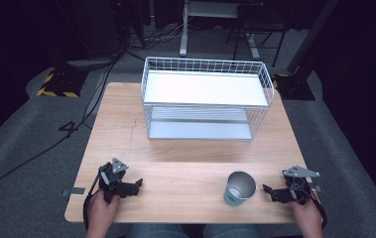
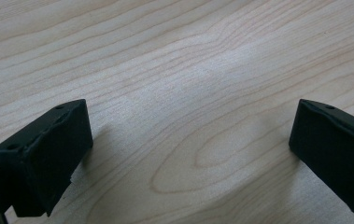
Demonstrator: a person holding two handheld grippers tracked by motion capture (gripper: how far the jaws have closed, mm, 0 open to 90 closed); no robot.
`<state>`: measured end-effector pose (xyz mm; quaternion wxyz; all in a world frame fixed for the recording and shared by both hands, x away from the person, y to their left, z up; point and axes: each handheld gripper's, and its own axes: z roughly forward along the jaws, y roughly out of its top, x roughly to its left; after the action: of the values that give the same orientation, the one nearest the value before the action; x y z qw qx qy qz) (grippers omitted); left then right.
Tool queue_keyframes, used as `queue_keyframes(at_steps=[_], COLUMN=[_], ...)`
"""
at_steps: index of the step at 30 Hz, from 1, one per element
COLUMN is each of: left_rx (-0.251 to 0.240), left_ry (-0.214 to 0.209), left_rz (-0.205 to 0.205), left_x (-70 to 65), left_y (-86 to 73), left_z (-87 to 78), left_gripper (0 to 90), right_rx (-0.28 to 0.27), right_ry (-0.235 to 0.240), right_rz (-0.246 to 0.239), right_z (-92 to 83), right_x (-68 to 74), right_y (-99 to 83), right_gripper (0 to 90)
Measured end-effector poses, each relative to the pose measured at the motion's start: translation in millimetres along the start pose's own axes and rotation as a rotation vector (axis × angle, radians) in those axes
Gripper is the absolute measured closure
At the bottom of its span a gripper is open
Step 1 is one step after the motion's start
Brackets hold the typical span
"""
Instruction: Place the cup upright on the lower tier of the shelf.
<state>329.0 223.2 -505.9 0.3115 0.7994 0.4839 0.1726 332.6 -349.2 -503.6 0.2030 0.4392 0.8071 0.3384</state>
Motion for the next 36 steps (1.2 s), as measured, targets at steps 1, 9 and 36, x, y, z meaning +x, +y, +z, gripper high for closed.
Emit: queue_keyframes(at_steps=[1, 9, 36], left_rx=[0.0, 0.0, 0.001], left_ry=[0.0, -0.001, -0.007], left_rz=[-0.001, 0.004, 0.013], left_x=[-0.1, -0.6, -1.1], left_y=[0.1, 3.0, 6.1], left_z=[0.1, 2.6, 5.3], left_gripper=[0.0, 0.0, 0.0], right_rx=[-0.012, -0.098, -0.167], right_ry=[0.0, 0.027, 0.255], right_rz=[0.003, 0.0, -0.036], right_z=[-2.1, -22.8, -60.6], right_x=[0.1, 7.0, 80.0], right_y=[0.3, 3.8, 5.8], right_gripper=[0.2, 0.2, 0.3])
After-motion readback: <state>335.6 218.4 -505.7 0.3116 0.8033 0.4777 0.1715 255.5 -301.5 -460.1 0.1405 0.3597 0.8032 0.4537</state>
